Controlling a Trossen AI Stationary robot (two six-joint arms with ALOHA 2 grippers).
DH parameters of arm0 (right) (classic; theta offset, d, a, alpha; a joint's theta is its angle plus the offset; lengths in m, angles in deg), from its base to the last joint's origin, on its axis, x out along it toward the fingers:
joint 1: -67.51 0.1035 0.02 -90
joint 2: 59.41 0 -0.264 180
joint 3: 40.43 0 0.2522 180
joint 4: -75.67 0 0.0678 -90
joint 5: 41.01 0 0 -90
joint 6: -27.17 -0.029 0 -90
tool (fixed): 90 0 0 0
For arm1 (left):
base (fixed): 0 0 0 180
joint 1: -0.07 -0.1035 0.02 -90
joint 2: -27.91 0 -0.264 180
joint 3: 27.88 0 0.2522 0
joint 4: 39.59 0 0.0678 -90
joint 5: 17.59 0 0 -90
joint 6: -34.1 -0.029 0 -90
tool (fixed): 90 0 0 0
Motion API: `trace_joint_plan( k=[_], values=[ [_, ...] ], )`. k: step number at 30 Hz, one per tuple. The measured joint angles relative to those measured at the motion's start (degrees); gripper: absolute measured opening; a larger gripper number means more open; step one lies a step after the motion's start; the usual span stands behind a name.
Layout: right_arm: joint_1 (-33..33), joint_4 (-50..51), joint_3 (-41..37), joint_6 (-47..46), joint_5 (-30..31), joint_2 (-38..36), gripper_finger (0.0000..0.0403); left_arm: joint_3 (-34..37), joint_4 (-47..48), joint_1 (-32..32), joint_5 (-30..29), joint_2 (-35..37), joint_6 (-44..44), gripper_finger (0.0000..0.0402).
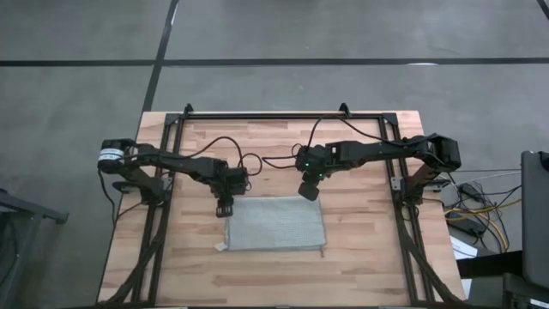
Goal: Fold microfiber towels
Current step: Fold the microfiber cloth on the table
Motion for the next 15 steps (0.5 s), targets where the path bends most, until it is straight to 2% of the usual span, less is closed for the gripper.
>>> trace_joint_plan(
  k=[4,11,15],
  values=[
    [0.0,0.0,0.0,0.0,0.0,0.0,0.0057,0.0,0.1,0.0,0.0,0.0,0.0,0.0092],
    [0.0,0.0,-0.1,0.0,0.0,-0.1,0.0057,0.2,0.1,0.0,0.0,0.0,-0.9,0.0009],
    [0.0,0.0,-0.1,0.0,0.0,-0.1,0.0057,0.2,0.1,0.0,0.0,0.0,-1.1,0.0005]
  ],
)
